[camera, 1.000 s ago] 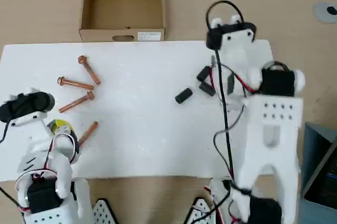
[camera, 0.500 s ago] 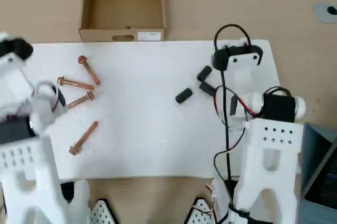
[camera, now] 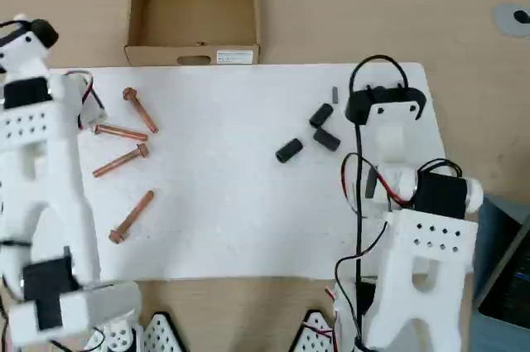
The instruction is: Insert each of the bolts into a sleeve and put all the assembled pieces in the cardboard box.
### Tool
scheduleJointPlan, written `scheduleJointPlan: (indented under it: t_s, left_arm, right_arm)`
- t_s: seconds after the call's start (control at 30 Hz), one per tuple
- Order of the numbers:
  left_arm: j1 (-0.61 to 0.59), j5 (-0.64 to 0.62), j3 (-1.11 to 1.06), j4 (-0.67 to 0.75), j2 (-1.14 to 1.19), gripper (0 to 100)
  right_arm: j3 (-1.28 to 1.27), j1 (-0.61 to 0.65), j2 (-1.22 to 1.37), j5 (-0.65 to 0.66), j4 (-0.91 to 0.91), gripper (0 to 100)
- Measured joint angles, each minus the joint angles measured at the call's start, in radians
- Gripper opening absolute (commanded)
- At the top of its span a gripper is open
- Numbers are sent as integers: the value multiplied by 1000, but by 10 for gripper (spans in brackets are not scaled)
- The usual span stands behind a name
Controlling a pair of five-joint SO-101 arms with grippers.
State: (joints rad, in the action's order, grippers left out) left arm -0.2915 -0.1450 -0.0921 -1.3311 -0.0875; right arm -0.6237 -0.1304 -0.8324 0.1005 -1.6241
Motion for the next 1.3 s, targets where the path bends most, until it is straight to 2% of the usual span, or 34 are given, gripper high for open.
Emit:
scheduleJointPlan:
  t_s: [0.23, 0.3, 0.4, 0.67, 1.07, 1.3]
  left_arm:
    - [98, 0, 262, -87, 262, 9]
    - [114, -8, 350, -104, 331, 42]
    - [115, -40, 486, -123, 439, 109]
    - [117, -80, 775, -186, 698, 116]
    - [117, -80, 994, -190, 936, 117]
    - [117, -80, 1026, -190, 1025, 115]
  right_arm:
    - [0, -3, 0, -6, 2, 10]
    - [0, -3, 0, -6, 2, 10]
    - [0, -3, 0, -6, 2, 10]
    - [0, -3, 0, -6, 2, 10]
    - [0, -3, 0, -6, 2, 10]
    - [0, -3, 0, -6, 2, 10]
